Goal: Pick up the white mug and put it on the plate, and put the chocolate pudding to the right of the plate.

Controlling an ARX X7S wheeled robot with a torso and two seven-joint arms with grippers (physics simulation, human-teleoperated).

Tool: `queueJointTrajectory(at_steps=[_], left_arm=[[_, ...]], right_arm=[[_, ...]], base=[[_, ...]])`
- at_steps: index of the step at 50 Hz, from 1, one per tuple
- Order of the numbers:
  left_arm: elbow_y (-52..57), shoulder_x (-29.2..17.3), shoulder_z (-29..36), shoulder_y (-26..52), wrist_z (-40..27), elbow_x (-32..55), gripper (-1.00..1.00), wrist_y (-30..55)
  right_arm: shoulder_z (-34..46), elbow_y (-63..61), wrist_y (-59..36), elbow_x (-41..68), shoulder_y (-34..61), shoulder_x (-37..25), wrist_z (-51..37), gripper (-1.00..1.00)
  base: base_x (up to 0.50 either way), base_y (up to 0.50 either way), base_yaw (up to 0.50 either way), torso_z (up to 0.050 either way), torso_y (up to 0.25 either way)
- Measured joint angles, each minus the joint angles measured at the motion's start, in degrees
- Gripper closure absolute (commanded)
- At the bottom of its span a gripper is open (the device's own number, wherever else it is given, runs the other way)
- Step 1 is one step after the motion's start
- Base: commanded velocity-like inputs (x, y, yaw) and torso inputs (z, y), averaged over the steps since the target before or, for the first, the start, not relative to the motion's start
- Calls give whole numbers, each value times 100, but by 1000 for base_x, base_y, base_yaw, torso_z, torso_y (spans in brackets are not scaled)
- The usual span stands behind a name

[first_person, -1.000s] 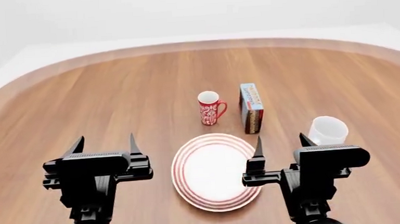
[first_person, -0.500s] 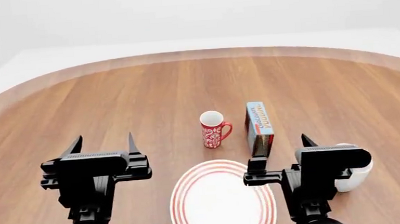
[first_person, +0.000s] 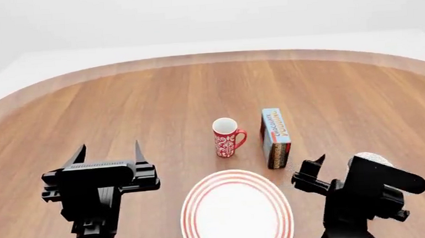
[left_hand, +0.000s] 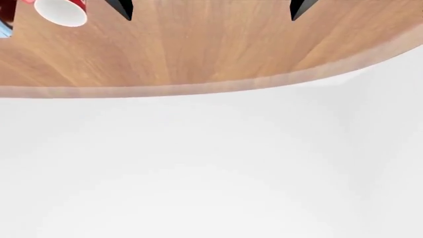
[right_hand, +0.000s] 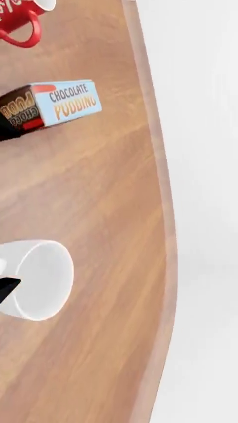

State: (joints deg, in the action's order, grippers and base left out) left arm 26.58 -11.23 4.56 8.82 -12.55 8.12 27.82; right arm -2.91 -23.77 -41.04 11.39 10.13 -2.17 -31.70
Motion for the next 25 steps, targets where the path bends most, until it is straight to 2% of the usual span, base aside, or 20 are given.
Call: queueJointTrajectory(at_steps=[14, 25], left_arm=[[-9, -38, -3, 12, -50, 46, -100, -8], [10, -64, 11, 20, -88, 80, -100, 1]], right_arm=[[-419, 373, -485, 968, 53, 44, -721, -100], [-336, 627, -566, 1212, 140, -198, -845, -100]], base=[[0, 0, 0, 0, 0], [0, 0, 0, 0, 0]])
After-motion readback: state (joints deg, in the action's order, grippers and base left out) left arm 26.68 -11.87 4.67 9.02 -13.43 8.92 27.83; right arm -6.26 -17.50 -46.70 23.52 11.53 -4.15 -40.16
